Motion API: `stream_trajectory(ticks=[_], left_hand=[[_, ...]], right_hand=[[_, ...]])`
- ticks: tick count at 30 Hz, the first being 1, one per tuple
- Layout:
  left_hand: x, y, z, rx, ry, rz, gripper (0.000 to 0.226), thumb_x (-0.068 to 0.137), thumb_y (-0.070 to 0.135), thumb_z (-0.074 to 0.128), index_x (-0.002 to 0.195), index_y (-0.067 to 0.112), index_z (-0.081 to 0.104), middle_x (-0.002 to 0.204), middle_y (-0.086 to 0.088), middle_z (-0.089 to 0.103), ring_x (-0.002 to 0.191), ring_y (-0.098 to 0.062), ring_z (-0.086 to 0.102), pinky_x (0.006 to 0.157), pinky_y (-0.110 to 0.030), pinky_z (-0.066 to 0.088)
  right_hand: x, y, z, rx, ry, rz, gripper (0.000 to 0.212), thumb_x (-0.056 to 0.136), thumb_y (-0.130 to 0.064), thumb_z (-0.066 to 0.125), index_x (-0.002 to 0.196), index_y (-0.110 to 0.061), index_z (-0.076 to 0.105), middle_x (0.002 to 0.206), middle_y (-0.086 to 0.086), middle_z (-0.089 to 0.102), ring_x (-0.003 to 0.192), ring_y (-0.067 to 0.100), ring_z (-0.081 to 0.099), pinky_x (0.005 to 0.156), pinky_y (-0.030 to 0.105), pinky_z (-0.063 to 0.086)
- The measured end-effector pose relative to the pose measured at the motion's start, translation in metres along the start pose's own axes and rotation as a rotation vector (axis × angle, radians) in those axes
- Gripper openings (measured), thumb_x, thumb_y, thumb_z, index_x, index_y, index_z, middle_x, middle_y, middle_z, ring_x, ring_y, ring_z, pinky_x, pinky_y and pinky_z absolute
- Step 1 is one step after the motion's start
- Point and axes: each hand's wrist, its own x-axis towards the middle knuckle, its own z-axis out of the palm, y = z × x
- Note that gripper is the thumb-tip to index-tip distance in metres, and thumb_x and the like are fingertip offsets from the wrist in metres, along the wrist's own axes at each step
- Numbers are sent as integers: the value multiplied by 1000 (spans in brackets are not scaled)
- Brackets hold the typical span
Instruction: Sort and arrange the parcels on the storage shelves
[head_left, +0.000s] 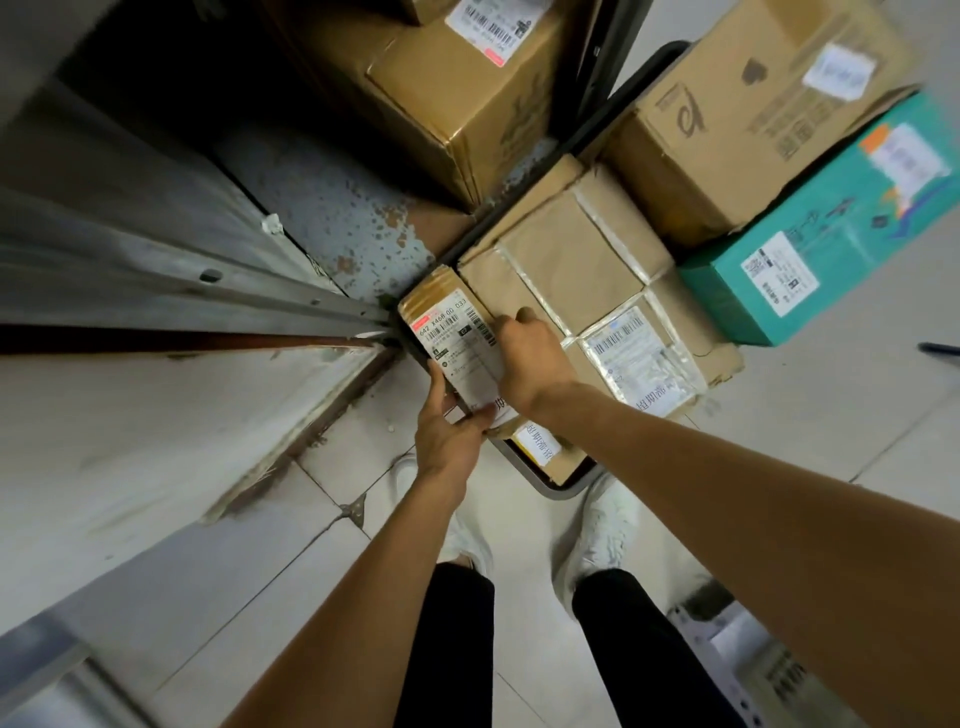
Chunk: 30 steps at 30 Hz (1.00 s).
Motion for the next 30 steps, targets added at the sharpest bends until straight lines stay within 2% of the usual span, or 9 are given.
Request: stream_trajectory(ticks=[3,6,10,12,16,18,23,26,30], left_hand=[[-6,18,0,139,17,3,88,79,2,75,149,32,32,106,7,63,100,-10,60,100,-40,49],[-15,44,-2,312,7,61,93,77,4,76,152,26,26,121,3,63,106,-12,60,101,-31,46],[-36,81,-3,523,-53,136,80,72,12,79,143,21,44,132,-4,56,120,-23,55,103,-43,46],[-56,107,-2,628,-98,192,66,76,9,77,136,18,52,130,-5,57,120,-23,54,102,-38,46],[-108,174,11,864,-315,402,43,77,1,73,118,12,65,111,-2,65,101,-12,60,83,-15,47],[-139,217,22,961,-365,511,34,75,4,74,106,16,70,100,2,67,96,-10,62,76,-13,46],[-238,331,53,1191,-413,731,24,72,15,77,92,25,68,95,2,66,88,-11,62,80,-28,52],[-315,392,75,1297,-429,928,23,72,13,76,93,20,70,85,5,67,82,-12,62,78,-27,52],[-418,464,101,1463,-416,1178,23,76,18,74,99,17,70,85,5,63,82,-14,60,78,-29,51]], right_hand=[[-13,4,-11,-30,-1,-4,47,81,1,62,126,-3,50,120,15,48,112,32,49,83,34,45],[-32,11,-29,-90,-7,-2,39,84,-9,65,120,-6,52,118,13,50,112,31,49,74,33,42],[-60,17,-67,-167,-21,-1,34,87,-16,65,117,-6,53,115,12,51,109,29,50,72,32,37],[-76,17,-92,-209,-53,-8,36,86,-19,66,117,-5,52,115,13,52,102,29,50,72,32,39],[-117,9,-159,-303,-133,-52,51,86,-26,66,131,-9,49,123,13,54,107,27,55,87,36,51],[-146,3,-206,-355,-146,-71,55,86,-30,66,134,-10,47,127,12,55,112,28,54,90,36,50],[-246,-5,-334,-412,-20,-11,62,79,-34,72,133,-12,50,127,11,58,115,30,55,97,39,48],[-316,-15,-407,-366,110,25,76,73,-40,78,137,-15,45,129,10,56,117,30,54,95,39,48],[-406,-21,-478,-324,304,76,77,75,-44,77,139,-18,45,130,7,57,115,28,55,94,39,49]])
